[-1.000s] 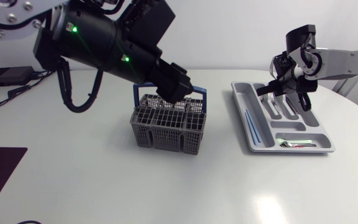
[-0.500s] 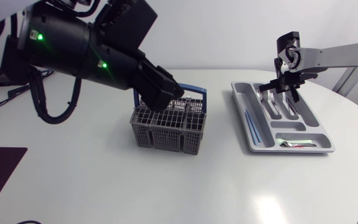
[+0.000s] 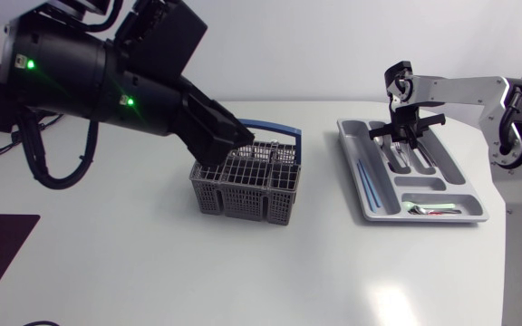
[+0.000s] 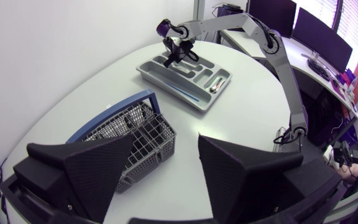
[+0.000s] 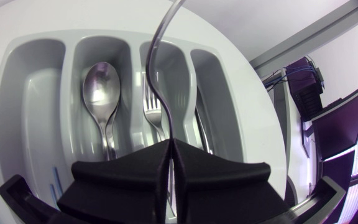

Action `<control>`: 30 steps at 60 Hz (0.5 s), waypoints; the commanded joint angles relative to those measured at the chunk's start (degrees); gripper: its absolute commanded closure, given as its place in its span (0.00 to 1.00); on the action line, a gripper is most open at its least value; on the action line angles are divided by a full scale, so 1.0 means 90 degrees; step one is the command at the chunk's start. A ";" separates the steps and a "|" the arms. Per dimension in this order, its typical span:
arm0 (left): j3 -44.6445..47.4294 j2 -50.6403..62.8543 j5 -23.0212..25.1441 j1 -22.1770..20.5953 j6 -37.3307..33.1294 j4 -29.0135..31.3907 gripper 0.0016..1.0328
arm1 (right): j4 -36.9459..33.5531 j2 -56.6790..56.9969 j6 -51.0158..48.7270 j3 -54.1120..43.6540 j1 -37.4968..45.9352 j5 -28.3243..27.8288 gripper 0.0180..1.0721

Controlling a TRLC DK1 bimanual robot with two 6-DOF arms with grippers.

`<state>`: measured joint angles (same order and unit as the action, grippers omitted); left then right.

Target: Unload the cutlery basket into the drawer organizer.

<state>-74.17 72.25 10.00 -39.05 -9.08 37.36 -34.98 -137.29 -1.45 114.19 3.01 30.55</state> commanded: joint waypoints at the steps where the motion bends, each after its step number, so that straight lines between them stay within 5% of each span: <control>1: 0.0155 -0.0117 0.0032 0.0051 -0.0124 -0.0070 0.11 | -0.0176 -0.0351 0.0308 0.0378 0.0125 0.0092 0.95; 13: 0.0155 -0.0117 0.0032 0.0051 -0.0124 -0.0070 0.11 | -0.0381 -0.0770 0.0357 0.0750 0.0184 0.0083 0.93; 30: 0.0087 -0.0088 0.0032 0.0022 -0.0104 -0.0070 0.11 | -0.0615 -0.0565 0.0523 0.0593 0.0135 -0.0327 0.66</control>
<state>-74.06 72.25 10.02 -39.00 -9.06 37.34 -40.12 -143.20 1.41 120.66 4.23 28.10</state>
